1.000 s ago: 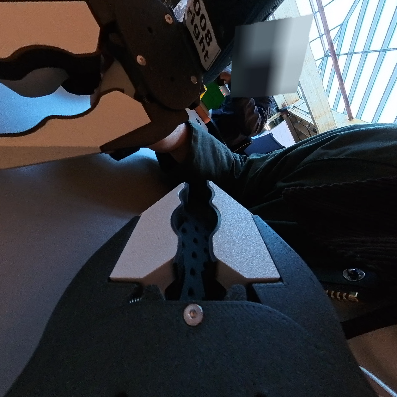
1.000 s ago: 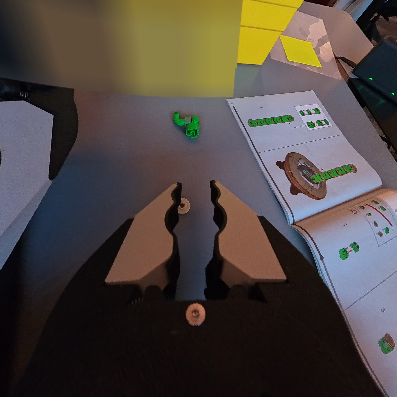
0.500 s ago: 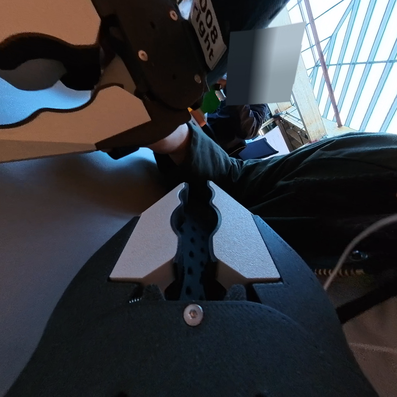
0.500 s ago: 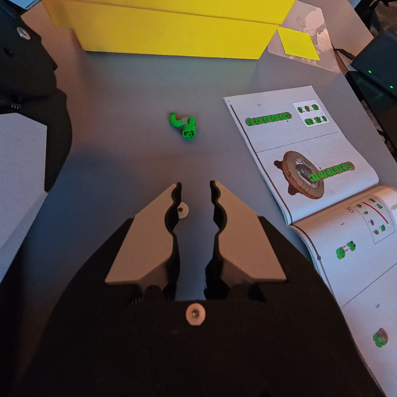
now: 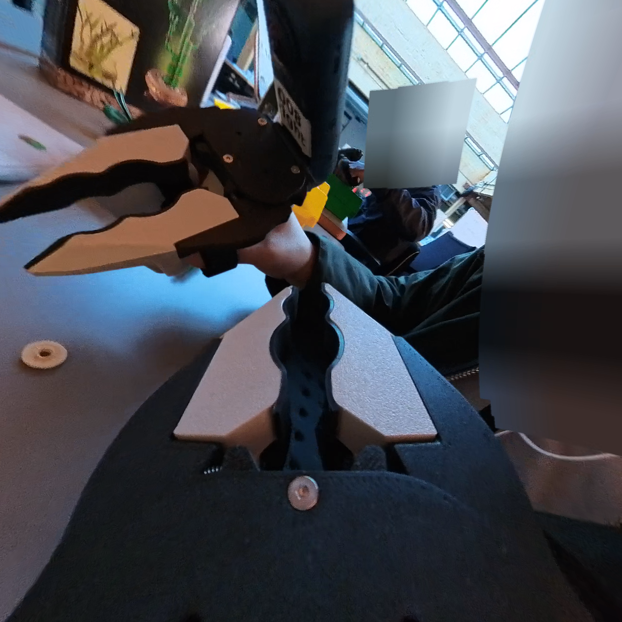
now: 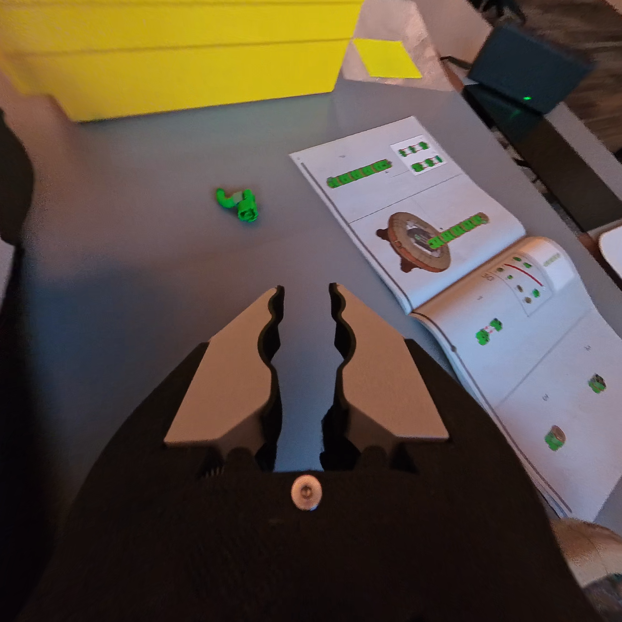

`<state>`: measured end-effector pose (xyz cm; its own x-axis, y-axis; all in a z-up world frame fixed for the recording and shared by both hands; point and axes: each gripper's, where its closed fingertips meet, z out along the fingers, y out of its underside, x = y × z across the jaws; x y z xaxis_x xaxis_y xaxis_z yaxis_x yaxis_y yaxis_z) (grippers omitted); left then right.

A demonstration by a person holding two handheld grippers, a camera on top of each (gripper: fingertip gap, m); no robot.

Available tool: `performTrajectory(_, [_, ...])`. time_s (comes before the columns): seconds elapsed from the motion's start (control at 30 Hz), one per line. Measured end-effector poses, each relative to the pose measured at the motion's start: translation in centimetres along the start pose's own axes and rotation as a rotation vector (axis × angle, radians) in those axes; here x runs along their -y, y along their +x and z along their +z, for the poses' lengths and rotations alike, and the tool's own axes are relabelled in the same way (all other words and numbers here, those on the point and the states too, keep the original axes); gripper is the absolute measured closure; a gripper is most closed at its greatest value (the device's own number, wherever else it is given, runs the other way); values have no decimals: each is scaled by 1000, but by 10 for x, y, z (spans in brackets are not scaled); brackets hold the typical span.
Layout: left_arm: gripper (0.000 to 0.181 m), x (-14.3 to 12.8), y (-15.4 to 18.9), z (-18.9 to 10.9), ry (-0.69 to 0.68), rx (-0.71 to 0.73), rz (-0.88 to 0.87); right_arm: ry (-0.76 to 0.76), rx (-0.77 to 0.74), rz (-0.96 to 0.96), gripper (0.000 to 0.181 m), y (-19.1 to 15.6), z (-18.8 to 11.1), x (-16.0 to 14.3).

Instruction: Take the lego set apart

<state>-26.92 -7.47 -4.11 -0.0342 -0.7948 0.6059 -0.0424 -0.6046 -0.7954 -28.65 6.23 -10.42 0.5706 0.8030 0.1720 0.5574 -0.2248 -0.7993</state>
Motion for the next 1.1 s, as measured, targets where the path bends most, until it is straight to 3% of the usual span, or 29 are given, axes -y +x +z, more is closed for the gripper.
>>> performTrajectory(0.17, [168,22,1,-12,116,124,219,141,-87,171,154,37,-47,27])
performTrajectory(0.27, [167,40,-7,-28,191,278,335,253,-216,227,152,64,-116,44])
performTrajectory(0.33, [165,53,-11,-49,195,431,401,273,-290,258,149,72,-163,35])
performTrajectory(0.4, [160,69,-16,-91,217,696,505,207,-367,269,146,80,-206,7])
performTrajectory(0.5, [144,96,-15,-188,347,1192,642,61,-529,281,135,91,-269,-56])
performTrajectory(0.6, [118,93,-18,-250,291,1425,611,-57,-681,300,128,95,-325,-126])
performTrajectory(0.67, [97,76,-38,-272,186,1489,489,-110,-735,350,126,92,-354,-164])
performTrajectory(0.77, [93,54,-62,-280,93,1479,351,-99,-802,373,126,87,-391,-191])
performTrajectory(0.87, [102,44,-76,-277,50,1469,305,-81,-840,339,126,82,-416,-200])
performTrajectory(0.97, [113,37,-86,-271,-21,1478,290,-171,-952,273,130,81,-450,-220])
performTrajectory(1.1, [137,21,-95,-255,-40,1358,100,-223,-1046,322,133,69,-501,-257])
